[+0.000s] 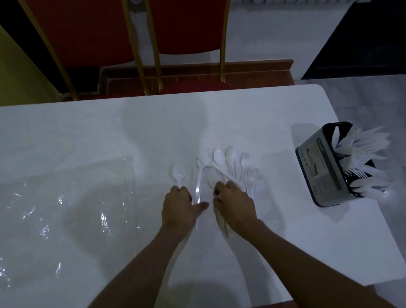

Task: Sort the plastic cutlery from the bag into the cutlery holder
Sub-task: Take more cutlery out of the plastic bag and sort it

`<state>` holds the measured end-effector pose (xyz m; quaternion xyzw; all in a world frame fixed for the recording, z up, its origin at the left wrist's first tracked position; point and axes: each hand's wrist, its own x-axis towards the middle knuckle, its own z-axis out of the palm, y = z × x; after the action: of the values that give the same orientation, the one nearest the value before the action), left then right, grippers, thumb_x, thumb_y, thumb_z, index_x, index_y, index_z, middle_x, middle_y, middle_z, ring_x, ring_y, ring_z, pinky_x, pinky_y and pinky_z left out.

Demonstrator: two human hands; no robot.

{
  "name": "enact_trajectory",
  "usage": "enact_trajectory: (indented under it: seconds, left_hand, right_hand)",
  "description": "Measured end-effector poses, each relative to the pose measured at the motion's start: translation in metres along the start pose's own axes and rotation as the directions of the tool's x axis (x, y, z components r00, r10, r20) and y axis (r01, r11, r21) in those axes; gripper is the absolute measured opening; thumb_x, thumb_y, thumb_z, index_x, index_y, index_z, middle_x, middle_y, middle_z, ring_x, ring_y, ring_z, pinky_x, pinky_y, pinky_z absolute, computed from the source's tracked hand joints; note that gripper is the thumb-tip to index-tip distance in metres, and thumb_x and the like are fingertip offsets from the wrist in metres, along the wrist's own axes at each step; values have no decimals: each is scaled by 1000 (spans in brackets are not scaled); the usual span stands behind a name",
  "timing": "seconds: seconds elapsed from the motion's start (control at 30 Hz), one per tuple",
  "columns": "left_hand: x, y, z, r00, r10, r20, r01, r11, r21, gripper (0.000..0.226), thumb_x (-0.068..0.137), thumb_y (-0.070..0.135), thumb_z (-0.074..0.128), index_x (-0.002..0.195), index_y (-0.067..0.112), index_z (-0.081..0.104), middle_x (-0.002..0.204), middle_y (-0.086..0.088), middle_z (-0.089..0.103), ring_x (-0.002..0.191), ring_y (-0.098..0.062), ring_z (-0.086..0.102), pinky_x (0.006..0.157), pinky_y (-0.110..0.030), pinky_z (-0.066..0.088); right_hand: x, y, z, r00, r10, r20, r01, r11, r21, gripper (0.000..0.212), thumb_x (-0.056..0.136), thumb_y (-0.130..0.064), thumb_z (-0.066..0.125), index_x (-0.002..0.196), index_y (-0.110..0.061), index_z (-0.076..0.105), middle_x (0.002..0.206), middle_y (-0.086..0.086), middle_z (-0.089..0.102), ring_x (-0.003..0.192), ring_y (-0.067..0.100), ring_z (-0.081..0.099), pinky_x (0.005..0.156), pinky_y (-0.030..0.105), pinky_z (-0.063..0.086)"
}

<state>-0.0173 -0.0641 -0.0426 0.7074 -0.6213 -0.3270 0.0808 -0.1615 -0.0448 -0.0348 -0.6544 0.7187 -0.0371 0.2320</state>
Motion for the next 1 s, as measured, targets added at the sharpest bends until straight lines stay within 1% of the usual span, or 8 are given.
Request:
enact_trajectory:
  seconds: [0.13,0.23,0.3,0.43,0.53,0.67,0.8,1.0]
  left_hand:
    - [-1,3,3,998,-46,44,47,999,-12,31,74,34,75,70,10,56,75,-5,54,76,-24,62,63,-30,49]
    - [-3,-3,1,993,-67,95,66,998,17,37,79,27,65,52,17,41,60,0,48,71,-26,64,56,-26,41]
    - [-8,-8,-4,991,-82,106,79,997,25,36,77,27,62,52,19,38,64,-3,52,71,-27,63,57,-25,40]
    - [-15,-17,-21,987,-102,124,105,994,-16,28,74,25,67,55,9,55,50,2,47,58,-22,57,54,-23,35]
    - [-16,-22,-34,989,-94,112,104,991,-85,28,73,26,72,55,7,62,43,5,44,50,-15,48,49,-24,30]
    - [-17,-29,-44,987,-83,140,104,984,-148,23,72,29,70,62,9,67,61,-6,65,60,-18,57,58,-25,39]
    - [-21,-32,-47,983,-77,164,108,976,-189,11,75,21,69,66,16,68,59,9,61,62,-14,59,56,-16,39]
    - [-26,-39,-47,977,-110,182,155,955,-253,10,77,29,70,73,20,71,72,8,70,68,-8,64,61,-18,44]
  right_hand:
    - [0,4,1,986,168,-20,-165,980,109,31,93,-29,60,117,-11,50,107,7,60,92,24,63,77,39,56]
    - [4,6,-1,971,237,15,-237,961,142,27,90,-31,63,105,-10,55,100,7,61,90,25,63,78,39,55]
    - [6,8,-5,962,273,26,-273,945,181,22,89,-29,63,98,-10,57,94,8,62,87,25,63,76,37,54]
    - [8,12,-16,929,368,32,-363,892,271,11,83,-21,63,79,-12,58,73,3,58,72,23,60,63,29,46]
    - [8,17,-23,912,410,-3,-387,864,321,18,82,-16,61,67,-14,50,63,0,50,65,21,54,59,28,43]
    - [4,15,-25,921,381,-79,-344,891,297,11,87,-13,62,96,-10,59,89,5,61,83,24,62,76,34,52]
    - [1,-1,-18,971,212,-112,-196,971,137,10,93,-18,57,101,-11,57,102,5,60,90,23,62,73,34,50]
    - [1,-12,-4,950,311,33,-312,950,22,56,88,-35,67,130,-6,44,123,9,57,109,28,62,87,35,50]
